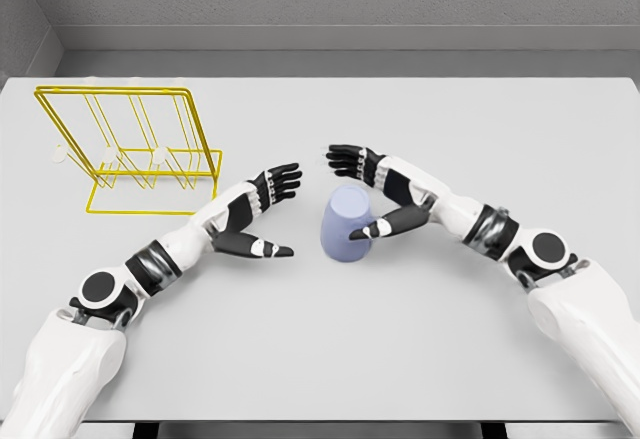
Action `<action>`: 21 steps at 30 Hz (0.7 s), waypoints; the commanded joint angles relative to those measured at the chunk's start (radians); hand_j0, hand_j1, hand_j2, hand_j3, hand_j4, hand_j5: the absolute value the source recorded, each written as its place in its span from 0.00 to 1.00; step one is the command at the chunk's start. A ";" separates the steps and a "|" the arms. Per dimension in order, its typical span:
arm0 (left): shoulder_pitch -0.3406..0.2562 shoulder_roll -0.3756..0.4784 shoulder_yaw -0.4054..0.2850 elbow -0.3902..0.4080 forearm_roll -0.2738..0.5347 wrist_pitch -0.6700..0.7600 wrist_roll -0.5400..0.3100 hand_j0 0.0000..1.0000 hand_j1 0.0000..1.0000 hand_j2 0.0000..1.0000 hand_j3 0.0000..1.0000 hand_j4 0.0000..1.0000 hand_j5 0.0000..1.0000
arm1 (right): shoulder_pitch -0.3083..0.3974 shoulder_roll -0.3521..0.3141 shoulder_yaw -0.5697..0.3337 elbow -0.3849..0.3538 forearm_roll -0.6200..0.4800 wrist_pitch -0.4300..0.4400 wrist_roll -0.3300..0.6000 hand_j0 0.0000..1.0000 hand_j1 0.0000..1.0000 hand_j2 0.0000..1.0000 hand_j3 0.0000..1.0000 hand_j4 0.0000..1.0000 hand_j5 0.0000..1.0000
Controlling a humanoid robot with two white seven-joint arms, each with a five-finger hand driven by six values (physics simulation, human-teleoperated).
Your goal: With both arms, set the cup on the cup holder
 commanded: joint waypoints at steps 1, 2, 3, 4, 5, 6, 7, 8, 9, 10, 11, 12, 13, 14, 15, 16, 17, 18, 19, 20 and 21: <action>0.000 -0.005 -0.002 0.001 0.005 0.000 0.000 1.00 1.00 1.00 1.00 1.00 1.00 | 0.000 -0.049 -0.011 -0.001 -0.003 0.000 0.000 1.00 1.00 1.00 1.00 1.00 1.00; 0.000 -0.005 -0.004 0.001 0.005 -0.002 0.000 1.00 1.00 1.00 1.00 1.00 1.00 | 0.000 -0.070 -0.011 -0.001 -0.003 0.000 0.000 1.00 1.00 1.00 1.00 1.00 1.00; 0.000 -0.014 -0.004 0.001 -0.007 -0.002 0.000 1.00 1.00 1.00 1.00 1.00 1.00 | 0.002 -0.097 -0.013 -0.001 -0.003 0.000 0.000 1.00 1.00 1.00 1.00 1.00 1.00; 0.000 -0.020 -0.002 0.003 -0.013 -0.003 0.000 1.00 1.00 1.00 1.00 1.00 1.00 | 0.002 -0.116 -0.013 -0.001 -0.001 0.000 0.000 1.00 1.00 1.00 1.00 1.00 1.00; 0.000 -0.022 -0.004 0.003 -0.015 -0.003 0.000 1.00 1.00 1.00 1.00 1.00 1.00 | -0.002 -0.139 -0.013 -0.001 -0.001 -0.001 0.000 1.00 1.00 1.00 1.00 1.00 1.00; 0.000 -0.032 -0.002 0.003 -0.015 -0.002 0.000 1.00 1.00 1.00 1.00 1.00 1.00 | -0.002 -0.153 -0.029 -0.001 -0.001 -0.001 0.000 1.00 1.00 1.00 1.00 1.00 1.00; -0.005 -0.040 -0.002 0.006 -0.015 0.000 0.000 1.00 1.00 1.00 1.00 1.00 1.00 | -0.008 -0.175 -0.046 -0.001 -0.003 -0.001 0.000 1.00 1.00 1.00 1.00 1.00 1.00; -0.008 -0.046 -0.001 0.010 -0.015 0.000 0.000 1.00 1.00 1.00 1.00 1.00 1.00 | -0.012 -0.195 -0.065 -0.002 -0.003 -0.001 0.000 1.00 1.00 1.00 1.00 1.00 1.00; -0.008 -0.049 0.001 0.013 -0.015 0.000 0.000 1.00 1.00 1.00 1.00 1.00 1.00 | -0.043 -0.233 -0.069 0.001 -0.004 -0.001 0.000 1.00 1.00 1.00 1.00 1.00 1.00; -0.009 -0.055 -0.002 0.013 -0.015 0.000 0.000 1.00 1.00 1.00 1.00 1.00 1.00 | -0.069 -0.253 -0.069 0.016 -0.004 -0.001 0.000 1.00 1.00 1.00 1.00 1.00 1.00; -0.009 -0.071 -0.001 0.015 -0.018 0.000 0.000 1.00 1.00 1.00 1.00 1.00 1.00 | -0.086 -0.267 -0.057 0.013 -0.004 -0.001 0.000 1.00 1.00 1.00 1.00 1.00 1.00; -0.011 -0.072 -0.001 0.023 -0.019 0.001 0.000 1.00 1.00 1.00 1.00 1.00 1.00 | -0.087 -0.293 -0.057 0.011 -0.004 -0.001 0.000 1.00 1.00 1.00 1.00 1.00 1.00; -0.014 -0.083 -0.002 0.030 -0.019 0.000 0.000 1.00 1.00 1.00 1.00 1.00 1.00 | -0.089 -0.330 -0.059 0.011 -0.004 -0.003 0.000 1.00 1.00 1.00 1.00 1.00 1.00; -0.017 -0.097 -0.002 0.044 -0.024 0.000 0.000 1.00 1.00 1.00 1.00 1.00 1.00 | -0.094 -0.359 -0.059 0.013 -0.006 -0.033 0.000 1.00 1.00 1.00 1.00 1.00 1.00; -0.020 -0.100 -0.002 0.053 -0.030 0.000 0.000 1.00 1.00 1.00 1.00 1.00 1.00 | -0.095 -0.382 -0.051 0.018 -0.006 -0.075 0.000 1.00 1.00 1.00 1.00 1.00 1.00; -0.021 -0.108 -0.002 0.058 -0.033 0.000 0.000 1.00 1.00 1.00 1.00 1.00 1.00 | -0.098 -0.394 -0.020 0.013 -0.006 -0.089 0.000 1.00 1.00 1.00 1.00 1.00 1.00; -0.025 -0.112 -0.002 0.069 -0.036 0.000 0.000 1.00 1.00 1.00 1.00 1.00 1.00 | -0.103 -0.396 -0.002 0.007 -0.004 -0.089 0.000 1.00 1.00 1.00 1.00 1.00 1.00; -0.035 -0.117 -0.004 0.081 -0.036 0.000 0.000 1.00 1.00 1.00 1.00 1.00 1.00 | -0.104 -0.396 -0.002 0.007 -0.004 -0.105 0.000 1.00 1.00 1.00 1.00 1.00 1.00; -0.037 -0.118 -0.005 0.085 -0.038 0.001 0.000 1.00 1.00 1.00 1.00 1.00 1.00 | -0.109 -0.394 -0.002 0.002 -0.003 -0.144 0.000 1.00 1.00 1.00 1.00 1.00 1.00; -0.038 -0.118 -0.022 0.089 -0.039 0.001 0.000 1.00 1.00 1.00 1.00 1.00 1.00 | -0.112 -0.396 0.000 -0.018 0.014 -0.233 0.000 1.00 1.00 1.00 1.00 1.00 1.00; -0.038 -0.118 -0.025 0.089 -0.042 0.000 0.000 1.00 1.00 1.00 1.00 1.00 1.00 | -0.112 -0.409 0.000 -0.018 0.058 -0.295 0.000 1.00 1.00 1.00 1.00 1.00 1.00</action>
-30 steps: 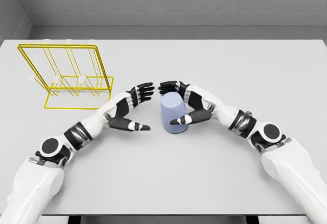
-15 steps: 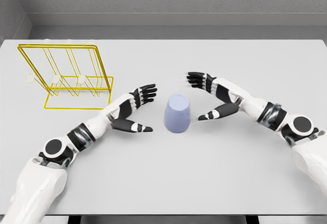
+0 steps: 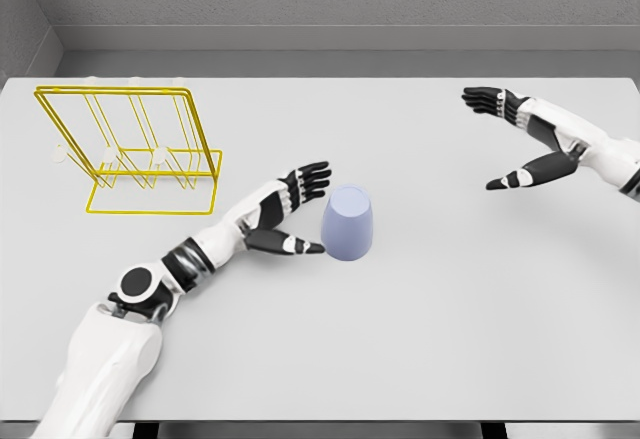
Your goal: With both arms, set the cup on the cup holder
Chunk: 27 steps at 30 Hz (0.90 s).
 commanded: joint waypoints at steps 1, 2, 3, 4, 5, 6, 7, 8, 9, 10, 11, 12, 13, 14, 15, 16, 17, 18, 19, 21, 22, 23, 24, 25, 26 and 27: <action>0.000 -0.006 -0.010 0.009 0.001 0.001 0.000 1.00 1.00 1.00 1.00 1.00 1.00 | 0.000 -0.027 0.007 -0.005 0.183 -0.100 0.000 1.00 1.00 1.00 1.00 1.00 1.00; 0.000 -0.006 -0.009 0.011 0.001 0.001 0.000 1.00 1.00 1.00 1.00 1.00 1.00 | -0.002 -0.035 0.006 -0.005 0.496 -0.100 -0.072 1.00 1.00 1.00 1.00 1.00 1.00; -0.002 -0.006 -0.009 0.011 0.001 0.001 0.000 1.00 1.00 1.00 1.00 1.00 1.00 | -0.005 -0.054 0.003 -0.011 0.676 -0.100 -0.279 1.00 1.00 1.00 1.00 1.00 1.00; -0.002 -0.008 -0.009 0.014 0.001 0.001 0.000 1.00 1.00 1.00 1.00 1.00 1.00 | -0.023 -0.058 0.003 -0.013 0.737 -0.100 -0.362 1.00 1.00 1.00 1.00 1.00 1.00; -0.006 -0.008 -0.009 0.016 0.001 0.001 0.000 1.00 1.00 1.00 1.00 1.00 1.00 | -0.032 -0.073 0.001 -0.014 0.743 -0.100 -0.366 1.00 1.00 1.00 1.00 1.00 1.00; -0.014 -0.008 -0.009 0.023 0.001 0.001 0.000 1.00 1.00 1.00 1.00 1.00 1.00 | -0.035 -0.084 0.003 -0.013 0.743 -0.100 -0.367 1.00 1.00 1.00 1.00 1.00 1.00; -0.017 -0.014 -0.009 0.032 0.001 -0.001 0.000 1.00 1.00 1.00 1.00 1.00 1.00 | -0.035 -0.093 0.006 -0.011 0.743 -0.100 -0.367 1.00 1.00 1.00 1.00 1.00 1.00; -0.018 -0.014 -0.009 0.036 0.001 0.001 0.000 1.00 1.00 1.00 1.00 1.00 1.00 | -0.037 -0.107 0.004 -0.011 0.742 -0.100 -0.369 1.00 1.00 1.00 1.00 1.00 1.00; -0.025 -0.016 -0.009 0.037 0.001 0.001 0.000 1.00 1.00 1.00 1.00 1.00 1.00 | -0.041 -0.107 0.003 -0.011 0.742 -0.100 -0.370 1.00 1.00 1.00 1.00 1.00 1.00; -0.025 -0.016 -0.009 0.039 0.001 0.001 0.000 1.00 1.00 1.00 1.00 1.00 1.00 | -0.049 -0.107 -0.003 -0.010 0.739 -0.100 -0.372 1.00 1.00 1.00 1.00 1.00 1.00; -0.025 -0.016 -0.009 0.039 0.001 0.001 0.000 1.00 1.00 1.00 1.00 1.00 1.00 | -0.054 -0.107 -0.005 -0.008 0.736 -0.100 -0.372 1.00 1.00 1.00 1.00 1.00 1.00; -0.025 -0.020 -0.009 0.039 0.001 0.001 0.000 1.00 1.00 1.00 1.00 1.00 1.00 | -0.055 -0.107 -0.005 -0.005 0.734 -0.100 -0.373 1.00 1.00 1.00 1.00 1.00 1.00; -0.025 -0.022 -0.010 0.039 0.000 0.001 0.000 1.00 1.00 1.00 1.00 1.00 1.00 | -0.055 -0.106 -0.003 -0.007 0.736 -0.100 -0.372 1.00 1.00 1.00 1.00 1.00 1.00; -0.025 -0.022 -0.012 0.037 0.000 0.001 0.000 1.00 1.00 1.00 1.00 1.00 1.00 | -0.052 -0.106 -0.003 -0.007 0.736 -0.100 -0.372 1.00 1.00 1.00 1.00 1.00 1.00; -0.025 -0.023 -0.012 0.037 -0.002 0.001 0.000 1.00 1.00 1.00 1.00 1.00 1.00 | -0.051 -0.106 -0.002 -0.004 0.736 -0.100 -0.373 1.00 1.00 1.00 1.00 1.00 1.00; -0.025 -0.034 -0.010 0.039 -0.028 0.001 0.000 1.00 1.00 1.00 1.00 1.00 1.00 | -0.054 -0.106 -0.003 -0.005 0.736 -0.100 -0.373 1.00 1.00 1.00 1.00 1.00 1.00; -0.025 -0.042 -0.010 0.039 -0.032 0.001 0.000 1.00 1.00 1.00 1.00 1.00 1.00 | -0.054 -0.106 -0.005 -0.005 0.734 -0.100 -0.373 1.00 1.00 1.00 1.00 1.00 1.00; -0.025 -0.042 -0.010 0.039 -0.032 0.001 0.000 1.00 1.00 1.00 1.00 1.00 1.00 | -0.054 -0.103 -0.003 -0.005 0.734 -0.100 -0.373 1.00 1.00 1.00 1.00 1.00 1.00; -0.025 -0.042 -0.009 0.039 -0.034 0.001 0.000 1.00 1.00 1.00 1.00 1.00 1.00 | -0.052 -0.104 -0.002 -0.005 0.736 -0.100 -0.373 1.00 1.00 1.00 1.00 1.00 1.00; -0.025 -0.043 -0.009 0.039 -0.034 0.001 0.000 1.00 1.00 1.00 1.00 1.00 1.00 | -0.054 -0.106 0.000 -0.008 0.737 -0.100 -0.370 1.00 1.00 1.00 1.00 1.00 1.00; -0.026 -0.043 -0.009 0.040 -0.034 0.001 0.000 1.00 1.00 1.00 1.00 1.00 1.00 | -0.054 -0.106 0.000 -0.007 0.737 -0.100 -0.370 1.00 1.00 1.00 1.00 1.00 1.00; -0.031 -0.043 -0.009 0.046 -0.034 0.001 0.000 1.00 1.00 1.00 1.00 1.00 1.00 | -0.054 -0.106 -0.002 0.001 0.734 -0.100 -0.370 1.00 1.00 1.00 1.00 1.00 1.00; -0.035 -0.045 -0.009 0.049 -0.034 0.001 0.000 1.00 1.00 1.00 1.00 1.00 1.00 | -0.054 -0.106 -0.003 0.016 0.736 -0.100 -0.370 1.00 1.00 1.00 1.00 1.00 1.00; -0.035 -0.045 -0.009 0.051 -0.034 0.001 0.000 1.00 1.00 1.00 1.00 1.00 1.00 | -0.054 -0.104 -0.002 0.016 0.737 -0.100 -0.369 1.00 1.00 1.00 1.00 1.00 1.00; -0.035 -0.054 -0.009 0.052 -0.034 0.001 0.000 1.00 1.00 1.00 1.00 1.00 1.00 | -0.054 -0.104 -0.003 0.016 0.737 -0.100 -0.369 1.00 1.00 1.00 1.00 1.00 1.00; -0.035 -0.057 -0.010 0.054 -0.034 0.001 0.000 1.00 1.00 1.00 1.00 1.00 1.00 | -0.054 -0.104 -0.002 0.016 0.736 -0.100 -0.369 1.00 1.00 1.00 1.00 1.00 1.00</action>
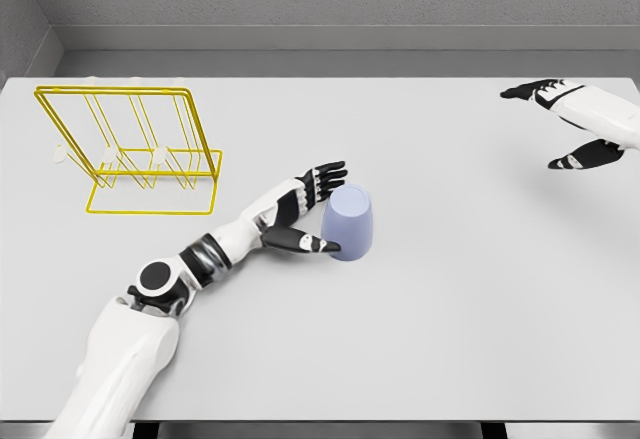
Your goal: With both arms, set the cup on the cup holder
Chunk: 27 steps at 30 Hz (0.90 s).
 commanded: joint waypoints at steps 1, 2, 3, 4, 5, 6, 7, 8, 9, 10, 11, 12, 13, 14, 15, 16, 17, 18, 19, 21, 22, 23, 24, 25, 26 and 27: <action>0.000 -0.006 -0.001 0.003 0.006 0.000 0.000 1.00 1.00 1.00 1.00 1.00 1.00 | 0.000 0.000 -0.001 0.004 -0.007 0.001 0.000 1.00 1.00 1.00 1.00 1.00 1.00; 0.000 -0.006 -0.001 0.005 0.006 0.000 0.000 1.00 1.00 1.00 1.00 1.00 1.00 | 0.000 0.000 -0.001 0.006 -0.007 0.001 0.000 1.00 1.00 1.00 1.00 1.00 1.00; 0.000 -0.006 -0.001 0.003 0.006 0.000 0.000 1.00 1.00 1.00 1.00 1.00 1.00 | 0.000 0.000 -0.001 0.006 -0.007 0.001 0.000 1.00 1.00 1.00 1.00 1.00 1.00; 0.000 -0.006 -0.001 0.005 0.004 0.000 0.000 1.00 1.00 1.00 1.00 1.00 1.00 | 0.000 0.000 -0.001 0.006 -0.007 0.001 0.000 1.00 1.00 1.00 1.00 1.00 1.00; 0.000 -0.010 -0.001 0.003 0.004 0.000 0.000 1.00 1.00 1.00 1.00 1.00 1.00 | 0.000 0.000 -0.001 0.006 -0.007 0.001 0.000 1.00 1.00 1.00 1.00 1.00 1.00; 0.000 -0.010 -0.002 0.003 0.004 0.000 0.000 1.00 1.00 1.00 1.00 1.00 1.00 | 0.000 0.000 -0.001 0.006 -0.007 0.001 0.000 1.00 1.00 1.00 1.00 1.00 1.00; 0.000 -0.013 -0.002 0.003 0.004 0.000 0.000 1.00 1.00 1.00 1.00 1.00 1.00 | 0.000 0.002 -0.001 0.007 -0.007 0.001 0.000 1.00 1.00 1.00 1.00 1.00 1.00; 0.000 -0.017 -0.002 0.005 0.004 0.000 0.000 1.00 1.00 1.00 1.00 1.00 1.00 | 0.000 0.000 -0.002 0.007 -0.009 0.001 0.000 1.00 1.00 1.00 1.00 1.00 1.00; 0.000 -0.019 -0.002 0.003 0.003 0.000 0.000 1.00 1.00 1.00 1.00 1.00 1.00 | 0.002 0.000 -0.002 0.007 -0.007 0.001 0.000 1.00 1.00 1.00 1.00 1.00 1.00; 0.000 -0.020 -0.002 0.003 -0.011 0.000 0.000 1.00 1.00 1.00 1.00 1.00 1.00 | 0.002 0.003 -0.002 0.006 -0.007 0.001 0.000 1.00 1.00 1.00 1.00 1.00 1.00; 0.000 -0.023 -0.002 0.003 -0.023 0.000 0.000 1.00 1.00 1.00 1.00 1.00 1.00 | 0.002 0.003 -0.002 0.006 -0.007 0.001 0.000 1.00 1.00 1.00 1.00 1.00 1.00; 0.000 -0.028 -0.002 0.003 -0.023 0.000 0.000 1.00 1.00 1.00 1.00 1.00 1.00 | 0.002 0.005 -0.002 0.006 -0.007 0.001 0.000 1.00 1.00 1.00 1.00 1.00 1.00; 0.000 -0.028 -0.002 0.003 -0.023 0.000 0.000 1.00 1.00 1.00 1.00 1.00 1.00 | 0.002 0.005 -0.002 0.006 -0.005 0.001 0.000 1.00 1.00 1.00 1.00 1.00 1.00; 0.000 -0.028 -0.002 0.003 -0.023 0.000 0.000 1.00 1.00 1.00 1.00 1.00 1.00 | 0.000 0.005 -0.002 0.006 -0.007 0.001 0.000 1.00 1.00 1.00 1.00 1.00 1.00; 0.000 -0.029 -0.002 0.003 -0.023 0.000 0.000 1.00 1.00 1.00 1.00 1.00 1.00 | 0.002 0.007 -0.002 0.006 -0.007 0.001 0.000 1.00 1.00 1.00 1.00 1.00 1.00; 0.000 -0.029 -0.002 0.003 -0.023 0.000 0.000 1.00 1.00 1.00 1.00 1.00 1.00 | 0.000 0.007 -0.002 0.006 -0.007 0.001 0.000 1.00 1.00 1.00 1.00 1.00 1.00; 0.000 -0.034 -0.002 0.003 -0.025 0.000 0.000 1.00 1.00 1.00 1.00 1.00 1.00 | 0.000 0.007 -0.002 0.006 -0.005 0.001 0.000 1.00 1.00 1.00 1.00 1.00 1.00; 0.000 -0.039 -0.002 0.003 -0.028 0.000 0.000 1.00 1.00 1.00 1.00 1.00 1.00 | 0.000 0.007 -0.002 0.006 -0.005 0.001 0.000 1.00 1.00 1.00 1.00 1.00 1.00; 0.000 -0.039 -0.002 0.003 -0.028 0.000 0.000 1.00 1.00 1.00 1.00 1.00 1.00 | 0.000 0.005 -0.002 0.006 -0.005 0.001 0.000 1.00 1.00 1.00 1.00 1.00 1.00; 0.000 -0.045 -0.002 0.003 -0.030 0.000 0.000 1.00 1.00 1.00 1.00 1.00 1.00 | 0.000 0.005 -0.002 0.006 -0.007 0.001 0.000 1.00 1.00 1.00 1.00 1.00 1.00; 0.000 -0.045 -0.002 0.003 -0.031 0.000 0.000 1.00 1.00 1.00 1.00 1.00 1.00 | 0.000 0.005 -0.002 0.006 -0.005 0.001 0.000 1.00 1.00 1.00 1.00 1.00 1.00; 0.000 -0.046 -0.002 0.003 -0.031 0.000 0.000 1.00 1.00 1.00 1.00 1.00 1.00 | 0.000 0.007 -0.002 0.006 -0.007 0.001 0.000 1.00 1.00 1.00 1.00 1.00 1.00; 0.000 -0.048 -0.002 0.003 -0.031 -0.002 0.000 1.00 1.00 1.00 1.00 1.00 1.00 | 0.000 0.007 -0.002 0.006 -0.005 0.001 0.000 1.00 1.00 1.00 1.00 1.00 1.00; 0.000 -0.048 -0.002 0.003 -0.031 -0.002 0.000 1.00 1.00 1.00 1.00 1.00 1.00 | 0.000 0.005 -0.002 0.006 -0.005 0.001 0.000 1.00 1.00 1.00 1.00 1.00 1.00; 0.000 -0.049 -0.002 0.003 -0.031 -0.002 0.000 1.00 1.00 1.00 1.00 1.00 1.00 | 0.000 0.005 -0.002 0.006 -0.005 0.001 0.000 1.00 1.00 1.00 1.00 1.00 1.00; 0.000 -0.049 -0.002 0.003 -0.031 -0.002 0.000 1.00 1.00 1.00 1.00 1.00 1.00 | 0.000 0.005 -0.002 0.006 -0.007 0.001 0.000 1.00 1.00 1.00 1.00 1.00 1.00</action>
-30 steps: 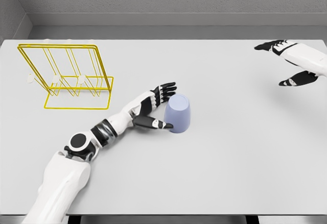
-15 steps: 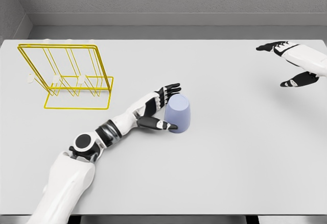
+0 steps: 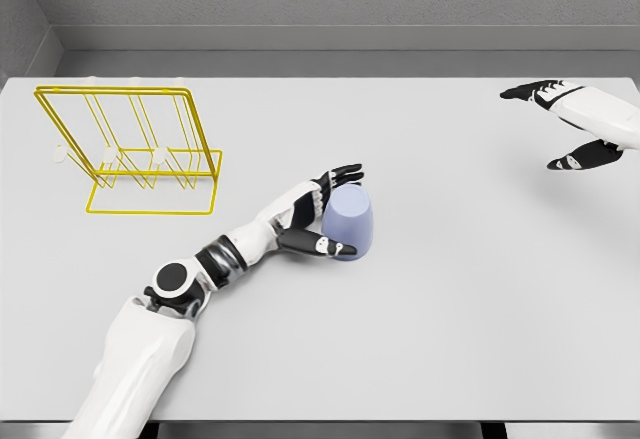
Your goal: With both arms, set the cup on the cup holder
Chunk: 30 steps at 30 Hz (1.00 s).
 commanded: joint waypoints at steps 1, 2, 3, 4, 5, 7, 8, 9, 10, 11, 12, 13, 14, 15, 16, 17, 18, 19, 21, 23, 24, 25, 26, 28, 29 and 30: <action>0.000 -0.004 0.000 -0.001 0.006 0.000 0.000 1.00 1.00 1.00 1.00 1.00 1.00 | 0.000 -0.002 -0.001 0.000 -0.006 0.001 -0.001 1.00 1.00 1.00 1.00 1.00 1.00; 0.000 -0.004 0.000 -0.001 0.006 0.000 0.000 1.00 1.00 1.00 1.00 1.00 1.00 | 0.000 -0.002 -0.001 0.000 -0.008 0.001 -0.001 1.00 1.00 1.00 1.00 1.00 1.00; 0.000 -0.005 0.000 -0.001 0.006 0.000 0.000 1.00 1.00 1.00 1.00 1.00 1.00 | 0.000 -0.002 -0.001 0.000 -0.008 0.001 -0.001 1.00 1.00 1.00 1.00 1.00 1.00; 0.000 -0.005 0.000 -0.001 0.004 0.000 0.000 1.00 1.00 1.00 1.00 1.00 1.00 | 0.000 -0.003 -0.001 0.000 -0.008 0.001 -0.001 1.00 1.00 1.00 1.00 1.00 1.00; 0.000 -0.005 0.000 -0.001 0.006 0.000 0.000 0.95 0.95 0.95 0.95 0.95 0.95 | 0.000 -0.003 -0.001 0.000 -0.008 0.001 -0.001 1.00 1.00 1.00 1.00 1.00 1.00; 0.000 -0.005 0.000 -0.001 0.006 0.000 0.000 0.85 0.85 0.85 0.85 0.85 0.85 | 0.000 -0.003 -0.001 0.000 -0.008 0.001 -0.001 1.00 1.00 1.00 1.00 1.00 1.00; 0.000 -0.005 0.000 -0.001 0.006 0.000 0.000 0.81 0.81 0.81 0.81 0.81 0.81 | 0.000 -0.003 -0.001 0.000 -0.008 0.001 -0.001 1.00 1.00 1.00 1.00 1.00 1.00; 0.000 -0.005 0.000 -0.001 0.006 0.000 0.000 0.80 0.80 0.80 0.80 0.80 0.80 | 0.000 -0.002 -0.001 0.000 -0.008 0.001 -0.001 1.00 1.00 1.00 1.00 1.00 1.00; 0.000 -0.005 0.000 -0.001 0.006 -0.002 0.000 0.77 0.77 0.77 0.77 0.77 0.77 | 0.000 -0.002 -0.001 0.000 -0.008 0.001 -0.001 1.00 1.00 1.00 1.00 1.00 1.00; 0.000 -0.005 0.000 -0.001 0.006 -0.002 0.000 0.76 0.76 0.76 0.76 0.76 0.76 | 0.000 -0.002 -0.001 0.000 -0.008 0.001 -0.001 1.00 1.00 1.00 1.00 1.00 1.00; 0.000 -0.005 0.000 -0.001 0.006 -0.002 0.000 0.73 0.73 0.73 0.73 0.73 0.73 | 0.000 0.000 -0.001 -0.002 -0.008 0.001 -0.001 1.00 1.00 1.00 1.00 1.00 1.00; 0.000 -0.005 0.000 -0.001 0.006 -0.002 0.000 0.72 0.72 0.72 0.72 0.72 0.72 | 0.000 0.000 -0.001 0.000 -0.008 0.001 -0.001 1.00 1.00 1.00 1.00 1.00 1.00; 0.000 -0.005 0.000 -0.001 -0.003 -0.003 0.000 0.72 0.72 0.72 0.72 0.72 0.72 | 0.000 0.000 -0.002 0.000 -0.008 0.001 -0.001 1.00 1.00 1.00 1.00 1.00 1.00; 0.000 -0.007 0.000 -0.001 -0.022 -0.003 0.000 0.72 0.72 0.72 0.72 0.72 0.72 | -0.002 0.000 -0.002 0.000 -0.008 0.001 -0.001 1.00 1.00 1.00 1.00 1.00 1.00; 0.000 -0.007 0.000 -0.001 -0.023 -0.003 0.000 0.72 0.72 0.72 0.72 0.72 0.72 | 0.000 0.000 -0.002 0.000 -0.008 0.001 -0.001 1.00 1.00 1.00 1.00 1.00 1.00; 0.000 -0.007 0.000 -0.001 -0.023 -0.003 0.000 0.68 0.68 0.68 0.68 0.68 0.68 | -0.002 0.000 -0.002 0.000 -0.008 0.001 -0.001 1.00 1.00 1.00 1.00 1.00 1.00; 0.000 -0.007 0.000 -0.001 -0.022 -0.003 0.000 0.62 0.62 0.62 0.62 0.62 0.62 | -0.002 0.000 -0.002 0.000 -0.008 0.001 -0.001 1.00 1.00 1.00 1.00 1.00 1.00; 0.000 -0.007 0.000 -0.002 -0.022 -0.003 0.000 0.56 0.56 0.56 0.56 0.56 0.56 | -0.002 0.000 -0.002 0.000 -0.008 0.001 -0.001 1.00 1.00 1.00 1.00 1.00 1.00; 0.000 -0.004 0.002 -0.009 -0.022 -0.003 0.000 0.53 0.53 0.53 0.53 0.53 0.53 | -0.002 0.000 -0.002 0.000 -0.008 0.001 -0.001 1.00 1.00 1.00 1.00 1.00 1.00; 0.003 -0.001 0.005 -0.009 -0.020 -0.003 0.000 0.49 0.49 0.49 0.49 0.49 0.49 | -0.002 0.000 -0.002 0.000 -0.008 0.001 -0.001 1.00 1.00 1.00 1.00 1.00 1.00; 0.003 0.002 0.006 -0.009 -0.019 -0.003 0.000 0.48 0.48 0.48 0.48 0.48 0.48 | 0.000 0.000 -0.002 0.000 -0.008 0.001 -0.001 1.00 1.00 1.00 1.00 1.00 1.00; 0.003 0.002 0.008 -0.009 -0.019 -0.003 0.000 0.48 0.48 0.48 0.48 0.48 0.48 | 0.000 0.000 -0.002 0.000 -0.008 0.001 -0.001 1.00 1.00 1.00 1.00 1.00 1.00; 0.003 0.003 0.008 -0.009 -0.017 -0.003 0.000 0.45 0.45 0.45 0.45 0.45 0.45 | 0.000 0.000 -0.002 0.000 -0.008 0.001 -0.001 1.00 1.00 1.00 1.00 1.00 1.00; 0.005 0.004 0.011 -0.015 -0.013 -0.003 0.000 0.45 0.45 0.45 0.45 0.45 0.45 | -0.002 0.000 -0.001 0.000 -0.008 0.001 -0.001 1.00 1.00 1.00 1.00 1.00 1.00; 0.009 0.004 0.012 -0.039 -0.009 -0.003 0.000 0.45 0.45 0.45 0.45 0.45 0.45 | -0.002 0.000 -0.002 0.000 -0.008 0.001 -0.001 1.00 1.00 1.00 1.00 1.00 1.00; 0.018 0.006 0.012 -0.078 -0.006 0.000 0.000 0.44 0.44 0.44 0.44 0.44 0.44 | -0.002 0.000 -0.002 0.000 -0.008 0.001 -0.001 1.00 1.00 1.00 1.00 1.00 1.00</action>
